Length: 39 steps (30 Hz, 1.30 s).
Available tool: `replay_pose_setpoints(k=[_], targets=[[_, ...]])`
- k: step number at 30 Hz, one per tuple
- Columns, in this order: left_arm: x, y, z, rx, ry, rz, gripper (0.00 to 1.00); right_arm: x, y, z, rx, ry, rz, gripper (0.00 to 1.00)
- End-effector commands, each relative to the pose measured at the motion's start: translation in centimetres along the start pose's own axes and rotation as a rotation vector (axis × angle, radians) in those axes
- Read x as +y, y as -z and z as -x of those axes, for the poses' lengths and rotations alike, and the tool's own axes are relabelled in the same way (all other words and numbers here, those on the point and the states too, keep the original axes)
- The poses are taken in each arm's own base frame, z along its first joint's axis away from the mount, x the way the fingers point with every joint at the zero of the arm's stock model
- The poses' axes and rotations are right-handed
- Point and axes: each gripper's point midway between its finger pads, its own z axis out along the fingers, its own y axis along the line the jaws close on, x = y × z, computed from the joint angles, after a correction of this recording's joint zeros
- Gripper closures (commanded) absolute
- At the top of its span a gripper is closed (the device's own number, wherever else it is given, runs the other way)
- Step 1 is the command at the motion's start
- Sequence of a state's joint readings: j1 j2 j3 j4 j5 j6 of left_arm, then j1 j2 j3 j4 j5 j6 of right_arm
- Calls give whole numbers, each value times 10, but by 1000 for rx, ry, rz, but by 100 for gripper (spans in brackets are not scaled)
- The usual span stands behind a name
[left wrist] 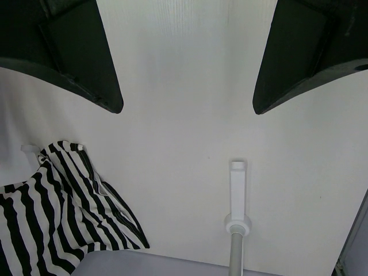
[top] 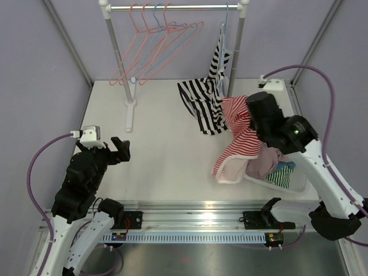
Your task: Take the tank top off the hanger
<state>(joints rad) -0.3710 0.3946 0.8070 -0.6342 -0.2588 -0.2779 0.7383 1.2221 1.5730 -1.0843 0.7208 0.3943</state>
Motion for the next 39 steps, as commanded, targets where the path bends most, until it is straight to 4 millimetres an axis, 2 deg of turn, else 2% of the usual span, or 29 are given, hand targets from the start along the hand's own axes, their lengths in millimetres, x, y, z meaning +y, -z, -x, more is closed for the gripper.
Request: replay_pose_setpoints(k=[1, 3, 4, 5, 8, 10, 13, 15, 16, 19, 20, 22, 23, 24, 25, 26, 29, 30, 33, 36, 37, 38, 39], targets=[[-5, -3, 9, -39, -4, -25, 1, -77, 20, 35, -100, -85, -183, 100], [-5, -4, 8, -35, -5, -26, 1, -96, 23, 48, -126, -95, -220, 100], [-6, -3, 9, -38, -4, -28, 1, -104, 21, 54, -141, -103, -251, 100], [-6, -4, 8, -36, -5, -30, 1, -124, 21, 59, -148, -126, -316, 100], [-7, -4, 9, -36, -4, -34, 1, -150, 13, 73, -176, -167, -395, 100], [-7, -4, 8, -34, -4, -36, 1, -157, 10, 83, -216, -202, -415, 100], [-8, -4, 9, -36, -4, -42, 1, -155, -7, 79, -197, -217, -403, 100], [-8, -3, 8, -36, -4, -42, 1, -149, -28, 56, -130, -212, -402, 100], [-7, -3, 9, -38, 1, -33, 1, -146, -47, 26, -60, -202, -415, 100], [0, -2, 10, -46, 21, 7, 1, -147, -80, -26, 54, -243, -414, 100], [0, -2, 10, -47, 24, 9, 1, -140, -97, -68, 152, -251, -396, 100], [-2, -1, 12, -53, 28, -1, 1, -146, -117, -105, 233, -288, -425, 100], [-2, 0, 12, -54, 28, -4, 1, -142, -125, -139, 311, -303, -420, 100], [-2, 0, 12, -52, 28, -5, 1, -142, -133, -150, 328, -326, -419, 100], [-2, 1, 14, -55, 31, -5, 1, -144, -141, -178, 403, -335, -428, 100], [-2, 2, 15, -51, 32, -2, 1, -136, -147, -189, 450, -372, -385, 100], [-4, 7, 22, -57, 40, -7, 1, -133, -158, -218, 573, -399, -386, 95], [-5, 8, 25, -57, 45, -14, 1, -132, -163, -230, 618, -395, -391, 89], [-11, 16, 33, -48, 60, -39, 1, -133, -167, -254, 711, -418, -403, 78], [-21, 24, 41, -27, 65, -85, 1, -134, -164, -250, 723, -417, -410, 68], [-25, 23, 41, -3, 64, -99, 1, -137, -162, -241, 699, -420, -419, 61], [-31, 29, 52, -18, 71, -124, 1, -139, -156, -235, 688, -419, -428, 58], [-38, 32, 57, -15, 82, -158, 1, -143, -148, -219, 635, -428, -430, 53]])
